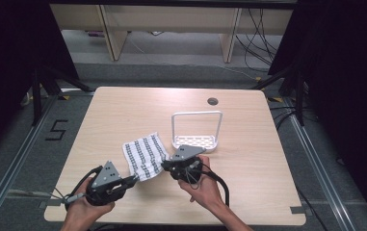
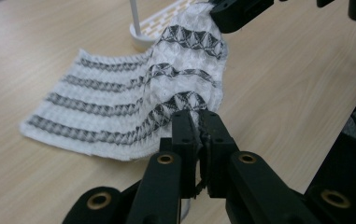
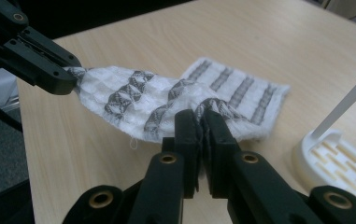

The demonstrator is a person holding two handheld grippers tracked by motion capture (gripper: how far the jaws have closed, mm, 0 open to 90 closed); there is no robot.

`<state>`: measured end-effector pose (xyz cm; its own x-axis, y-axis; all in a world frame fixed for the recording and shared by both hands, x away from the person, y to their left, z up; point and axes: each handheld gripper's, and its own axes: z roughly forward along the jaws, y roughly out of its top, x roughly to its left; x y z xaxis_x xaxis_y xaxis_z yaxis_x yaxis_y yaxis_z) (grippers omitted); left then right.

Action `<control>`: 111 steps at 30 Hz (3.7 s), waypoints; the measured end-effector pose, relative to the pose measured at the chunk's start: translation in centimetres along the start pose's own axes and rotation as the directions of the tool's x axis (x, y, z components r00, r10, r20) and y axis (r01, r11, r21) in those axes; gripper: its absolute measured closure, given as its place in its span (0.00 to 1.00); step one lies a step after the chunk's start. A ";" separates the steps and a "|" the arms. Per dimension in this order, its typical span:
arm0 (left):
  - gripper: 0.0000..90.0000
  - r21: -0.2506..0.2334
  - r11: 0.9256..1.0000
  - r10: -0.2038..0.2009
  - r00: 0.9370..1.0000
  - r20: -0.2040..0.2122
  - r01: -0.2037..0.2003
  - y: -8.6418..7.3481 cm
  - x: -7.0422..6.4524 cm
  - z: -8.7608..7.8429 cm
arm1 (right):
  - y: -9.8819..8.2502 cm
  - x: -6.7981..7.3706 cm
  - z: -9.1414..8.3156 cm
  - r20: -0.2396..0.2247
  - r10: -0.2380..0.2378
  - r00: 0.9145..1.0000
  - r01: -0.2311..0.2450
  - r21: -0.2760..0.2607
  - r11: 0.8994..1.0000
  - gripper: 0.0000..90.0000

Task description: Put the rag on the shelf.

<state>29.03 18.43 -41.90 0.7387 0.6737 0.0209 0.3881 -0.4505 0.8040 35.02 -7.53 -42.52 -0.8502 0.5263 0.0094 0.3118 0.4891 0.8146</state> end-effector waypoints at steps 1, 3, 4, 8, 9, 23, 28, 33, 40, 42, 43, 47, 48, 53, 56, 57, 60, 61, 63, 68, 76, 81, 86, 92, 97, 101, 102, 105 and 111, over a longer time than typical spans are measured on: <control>0.95 -0.023 1.000 -0.010 1.000 0.010 0.010 0.7 0.3 -0.4 | 0.5 -0.1 -0.2 -0.001 -0.010 1.000 0.010 -0.012 1.000 0.96; 0.95 -0.057 0.998 -0.029 1.000 0.012 0.030 1.9 0.6 -1.2 | 2.0 -0.4 -1.0 0.006 -0.011 1.000 0.011 -0.041 0.999 0.96; 0.95 -0.065 0.997 -0.037 0.999 0.013 0.037 2.5 0.8 -1.5 | 2.5 -0.5 -1.3 0.006 -0.007 1.000 0.008 -0.054 0.999 0.96; 0.95 -0.063 0.998 -0.015 1.000 0.018 0.017 4.7 1.7 -2.5 | 4.6 -1.0 -2.5 0.020 -0.011 1.000 0.013 -0.071 0.997 0.96; 0.95 -0.077 0.997 -0.024 1.000 0.020 0.026 5.2 1.7 -2.6 | 5.0 -1.1 -2.8 0.022 -0.007 1.000 0.008 -0.075 0.997 0.96; 0.95 -0.137 0.991 0.017 0.998 0.058 -0.009 11.8 1.5 -5.2 | 9.3 -1.3 -7.4 0.055 -0.049 0.997 0.057 -0.156 0.986 0.96; 0.95 -0.162 0.987 0.034 0.997 0.072 -0.022 13.1 1.1 -5.1 | 9.3 -1.7 -8.7 0.057 -0.032 0.998 0.041 -0.172 0.984 0.96; 0.95 -0.164 0.986 0.038 0.995 0.088 -0.023 14.2 0.6 -4.0 | 8.6 -2.5 -10.2 0.084 -0.021 0.996 0.037 -0.195 0.980 0.96; 0.95 -0.171 0.985 0.048 0.993 0.105 -0.030 15.9 0.3 -2.3 | 7.8 -3.6 -12.3 0.130 0.012 0.991 0.016 -0.208 0.978 0.96; 0.95 -0.173 0.984 0.048 0.993 0.104 -0.029 16.5 0.3 -1.9 | 7.6 -4.0 -12.8 0.135 0.026 0.991 0.003 -0.213 0.977 0.96; 0.95 -0.173 0.985 0.049 0.993 0.103 -0.031 16.8 0.3 -1.6 | 7.5 -4.2 -13.0 0.144 0.026 0.989 0.005 -0.214 0.977 0.96; 0.95 -0.173 0.985 0.045 0.994 0.100 -0.027 17.8 0.4 -0.9 | 7.3 -5.0 -13.7 0.152 0.042 0.987 -0.006 -0.233 0.972 0.96; 0.95 -0.173 0.985 0.045 0.994 0.098 -0.027 18.1 0.5 -0.6 | 7.3 -5.2 -13.9 0.166 0.038 0.985 0.002 -0.235 0.972 0.96; 0.95 -0.184 0.983 0.033 0.995 0.096 -0.015 19.4 0.7 0.6 | 7.1 -6.5 -14.6 0.199 0.094 0.976 -0.045 -0.235 0.971 0.96; 0.95 -0.189 0.982 0.026 0.995 0.099 -0.007 20.2 0.8 1.2 | 7.2 -7.3 -14.8 0.206 0.094 0.974 -0.043 -0.240 0.970 0.96; 0.95 -0.189 0.982 0.027 0.995 0.097 -0.008 20.5 0.8 1.4 | 7.3 -7.6 -14.9 0.215 0.099 0.972 -0.045 -0.241 0.969 0.96; 0.95 -0.188 0.982 0.023 0.995 0.096 -0.005 21.0 0.9 1.9 | 7.5 -8.2 -15.0 0.228 0.109 0.968 -0.053 -0.237 0.970 0.96; 0.95 -0.191 0.982 0.020 0.995 0.093 -0.002 21.2 1.0 2.1 | 7.6 -8.4 -15.0 0.229 0.110 0.967 -0.055 -0.231 0.971 0.96; 0.95 -0.191 0.982 0.014 0.996 0.090 0.003 21.6 1.1 2.3 | 7.8 -8.8 -14.9 0.225 0.138 0.965 -0.083 -0.236 0.968 0.96; 0.95 -0.194 0.981 -0.003 0.997 0.079 0.019 22.1 1.7 3.1 | 8.1 -10.1 -14.7 0.233 0.136 0.963 -0.081 -0.231 0.970 0.96; 0.95 -0.206 0.976 -0.063 0.997 0.054 0.073 23.9 3.7 5.0 | 9.0 -11.8 -13.6 0.224 0.190 0.956 -0.135 -0.239 0.962 0.96; 0.94 -0.215 0.972 -0.092 0.995 0.037 0.098 25.1 4.8 6.3 | 9.9 -13.4 -12.9 0.239 0.216 0.947 -0.160 -0.235 0.959 0.96; 0.94 -0.207 0.971 -0.115 0.993 0.015 0.116 25.8 5.7 7.9 | 10.5 -15.1 -12.0 0.250 0.241 0.938 -0.186 -0.224 0.957 0.96; 0.94 -0.215 0.956 -0.202 0.979 0.016 0.201 26.0 7.3 10.3 | 10.6 -17.1 -10.4 0.252 0.282 0.926 -0.231 -0.215 0.949 0.95; 0.94 -0.190 0.955 -0.230 0.973 0.008 0.227 25.6 8.4 11.7 | 10.5 -18.5 -9.0 0.252 0.296 0.921 -0.250 -0.199 0.948 0.95; 0.93 -0.165 0.947 -0.279 0.960 -0.003 0.275 25.0 9.4 13.1 | 10.2 -20.0 -7.4 0.259 0.332 0.907 -0.295 -0.171 0.940 0.94; 0.93 -0.157 0.947 -0.285 0.958 -0.002 0.282 24.9 9.6 13.4 | 10.1 -20.3 -7.2 0.259 0.326 0.909 -0.292 -0.164 0.942 0.94; 0.92 -0.146 0.943 -0.301 0.953 0.010 0.300 24.6 9.7 13.9 | 9.8 -20.8 -6.5 0.261 0.357 0.897 -0.326 -0.157 0.932 0.94; 0.91 -0.101 0.928 -0.359 0.933 0.028 0.360 23.1 10.2 15.5 | 9.1 -21.2 -5.5 0.292 0.373 0.880 -0.352 -0.126 0.928 0.91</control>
<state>54.07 5.79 -32.34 0.5656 0.7736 -0.2856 0.5701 -0.1166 0.8133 53.57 -18.03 -32.09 -0.5081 0.8494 0.1429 0.5351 0.1812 0.8251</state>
